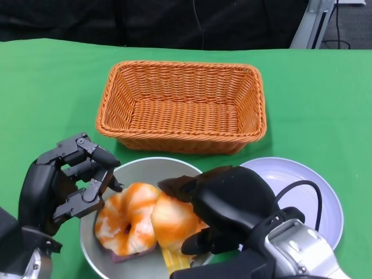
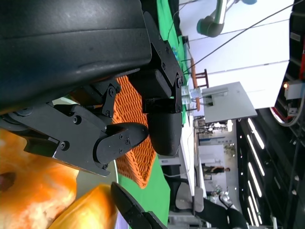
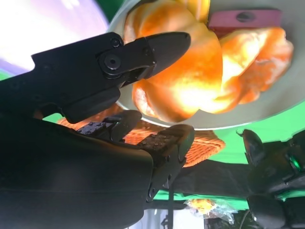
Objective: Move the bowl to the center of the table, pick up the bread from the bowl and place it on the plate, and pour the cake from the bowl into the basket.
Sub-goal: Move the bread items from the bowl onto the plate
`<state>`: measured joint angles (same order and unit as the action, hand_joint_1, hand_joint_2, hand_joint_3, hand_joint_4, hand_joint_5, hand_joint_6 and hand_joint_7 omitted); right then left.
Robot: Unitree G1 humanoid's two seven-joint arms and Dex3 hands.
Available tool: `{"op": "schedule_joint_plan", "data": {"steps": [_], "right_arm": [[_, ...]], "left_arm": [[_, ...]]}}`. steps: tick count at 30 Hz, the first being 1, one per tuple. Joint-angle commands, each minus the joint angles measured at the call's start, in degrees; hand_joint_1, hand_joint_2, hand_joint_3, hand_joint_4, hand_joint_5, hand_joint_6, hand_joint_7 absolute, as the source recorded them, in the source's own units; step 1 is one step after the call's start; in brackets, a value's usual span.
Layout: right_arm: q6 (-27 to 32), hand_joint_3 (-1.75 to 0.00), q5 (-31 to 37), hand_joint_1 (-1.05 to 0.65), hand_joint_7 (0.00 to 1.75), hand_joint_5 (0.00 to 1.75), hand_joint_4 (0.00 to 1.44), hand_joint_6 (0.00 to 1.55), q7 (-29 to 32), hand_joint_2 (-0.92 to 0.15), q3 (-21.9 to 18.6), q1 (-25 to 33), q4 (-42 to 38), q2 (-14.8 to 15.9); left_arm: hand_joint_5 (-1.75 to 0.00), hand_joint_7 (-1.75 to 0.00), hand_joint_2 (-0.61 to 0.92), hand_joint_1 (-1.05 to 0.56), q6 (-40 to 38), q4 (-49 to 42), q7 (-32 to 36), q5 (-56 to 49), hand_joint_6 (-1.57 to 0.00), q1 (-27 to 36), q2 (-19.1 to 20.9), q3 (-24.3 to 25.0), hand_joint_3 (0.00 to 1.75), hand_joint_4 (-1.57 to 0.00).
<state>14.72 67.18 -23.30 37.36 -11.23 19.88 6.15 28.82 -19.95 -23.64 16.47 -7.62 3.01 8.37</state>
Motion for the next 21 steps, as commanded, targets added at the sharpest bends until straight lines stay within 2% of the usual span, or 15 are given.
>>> {"op": "schedule_joint_plan", "data": {"steps": [1, 7, 15, 18, 21], "right_arm": [[1.38, -0.20, 3.63, -0.97, 0.00, 0.00, 0.36, 0.25, -2.87, -0.92, 0.38, 0.23, 2.70, -0.71], [2.19, -0.33, 7.50, -1.02, 0.00, 0.00, 0.24, 0.11, -8.21, -0.92, -0.09, -0.15, 5.65, -2.13], [2.58, -0.28, 10.15, -1.05, 0.01, 0.01, 0.25, 0.12, -11.97, -0.92, 0.47, -0.29, 2.62, -4.45], [3.64, -0.28, 10.05, -1.05, 0.01, 0.01, 0.24, 0.12, -13.86, -0.92, 1.06, 0.34, 0.68, -5.93], [3.53, -0.28, 9.16, -1.05, 0.00, 0.01, 0.25, 0.11, -14.05, -0.92, 1.25, 0.56, -0.18, -6.20]], "left_arm": [[-1.52, -1.24, 0.67, -0.13, 0.90, -0.83, 0.63, 0.11, -0.78, -0.41, 0.12, 0.69, 0.87, -0.81], [-1.52, -1.23, 0.71, -0.13, 0.06, -1.11, 0.30, 0.64, -0.77, -0.65, 0.10, 0.85, 0.81, -0.80], [-1.52, -1.24, 0.70, -0.12, 3.69, -2.36, 2.67, -1.55, -0.78, -0.80, -0.82, 1.33, 0.80, -0.81], [-1.53, -1.27, 0.65, -0.12, 6.04, -3.41, 4.23, -2.04, -0.76, -1.12, -1.60, 1.87, 0.92, -0.82], [-1.56, -1.27, 0.66, -0.13, 7.14, -4.21, 4.97, -2.39, -0.75, -1.40, -1.81, 2.02, 0.92, -0.80]]}}
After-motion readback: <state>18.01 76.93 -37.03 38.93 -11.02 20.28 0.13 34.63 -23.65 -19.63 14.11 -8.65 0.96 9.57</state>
